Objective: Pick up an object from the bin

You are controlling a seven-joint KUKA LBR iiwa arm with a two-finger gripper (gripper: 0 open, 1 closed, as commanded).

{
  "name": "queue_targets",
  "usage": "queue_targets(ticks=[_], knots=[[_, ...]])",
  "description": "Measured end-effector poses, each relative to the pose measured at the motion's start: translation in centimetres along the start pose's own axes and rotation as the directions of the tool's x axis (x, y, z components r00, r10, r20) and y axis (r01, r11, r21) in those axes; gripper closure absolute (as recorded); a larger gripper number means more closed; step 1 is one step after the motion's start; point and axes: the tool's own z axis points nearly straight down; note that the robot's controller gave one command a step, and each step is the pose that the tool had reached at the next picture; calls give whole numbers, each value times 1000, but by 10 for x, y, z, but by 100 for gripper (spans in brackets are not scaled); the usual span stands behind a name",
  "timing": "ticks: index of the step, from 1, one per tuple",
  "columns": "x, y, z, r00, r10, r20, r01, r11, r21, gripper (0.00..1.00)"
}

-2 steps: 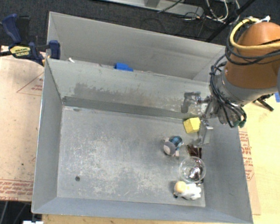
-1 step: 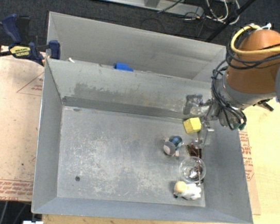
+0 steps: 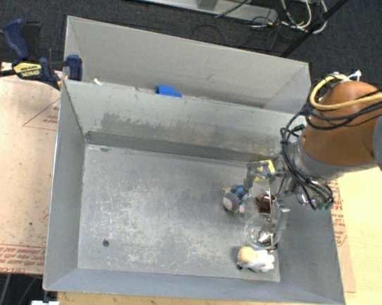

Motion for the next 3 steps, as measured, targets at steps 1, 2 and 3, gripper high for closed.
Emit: queue_targets(ticks=[1, 2, 3], knots=[[-35, 9, 9, 992, -123, -1, 123, 992, 1, 0], [-8, -16, 21, 984, -177, 8, 177, 984, 0, 0], [18, -41, 51, 963, -268, -3, 268, 963, 3, 0]])
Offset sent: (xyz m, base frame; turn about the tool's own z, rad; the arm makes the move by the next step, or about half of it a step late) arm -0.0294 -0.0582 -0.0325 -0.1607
